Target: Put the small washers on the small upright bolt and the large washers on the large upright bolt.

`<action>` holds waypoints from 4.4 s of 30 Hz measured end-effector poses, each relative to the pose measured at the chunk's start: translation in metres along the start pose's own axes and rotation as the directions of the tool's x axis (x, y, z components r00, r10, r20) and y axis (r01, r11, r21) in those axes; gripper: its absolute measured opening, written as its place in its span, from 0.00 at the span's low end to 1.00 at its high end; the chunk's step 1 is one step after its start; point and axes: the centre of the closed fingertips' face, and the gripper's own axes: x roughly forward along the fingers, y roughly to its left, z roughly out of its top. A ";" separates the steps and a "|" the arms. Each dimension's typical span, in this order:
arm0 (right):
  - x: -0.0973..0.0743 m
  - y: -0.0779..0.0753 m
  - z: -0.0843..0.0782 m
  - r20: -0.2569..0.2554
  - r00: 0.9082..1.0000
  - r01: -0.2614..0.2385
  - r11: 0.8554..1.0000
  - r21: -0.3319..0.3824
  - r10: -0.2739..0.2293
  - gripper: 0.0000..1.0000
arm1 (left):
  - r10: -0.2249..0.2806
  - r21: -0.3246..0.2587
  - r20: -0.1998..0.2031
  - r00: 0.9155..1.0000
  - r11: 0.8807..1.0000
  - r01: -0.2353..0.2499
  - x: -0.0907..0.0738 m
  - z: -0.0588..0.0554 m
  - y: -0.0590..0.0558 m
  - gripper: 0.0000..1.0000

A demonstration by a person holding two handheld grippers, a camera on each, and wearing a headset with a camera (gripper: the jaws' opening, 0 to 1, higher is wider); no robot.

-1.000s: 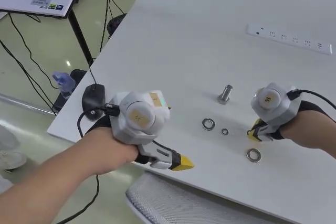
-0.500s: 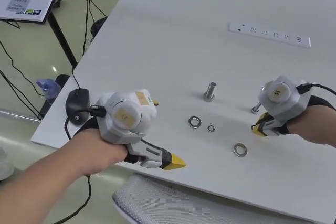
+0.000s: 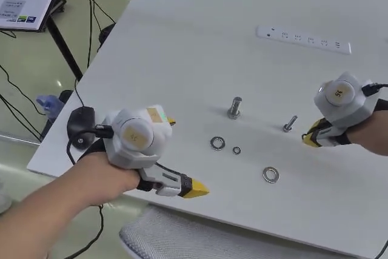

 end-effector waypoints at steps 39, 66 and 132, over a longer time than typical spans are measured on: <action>0.007 -0.026 0.036 -0.014 1.000 0.023 0.997 -0.067 -0.023 0.12 | 0.003 0.002 -0.024 1.000 1.000 -0.003 -0.005 -0.009 0.001 0.90; 0.026 -0.025 0.033 -0.042 0.999 0.008 0.996 -0.086 -0.012 0.12 | 0.000 -0.009 -0.044 0.999 1.000 0.000 -0.005 -0.017 0.005 0.86; 0.054 -0.022 0.028 -0.072 0.997 -0.025 0.994 -0.105 0.017 0.20 | 0.033 -0.021 -0.056 0.998 0.999 -0.034 -0.020 -0.024 0.010 0.83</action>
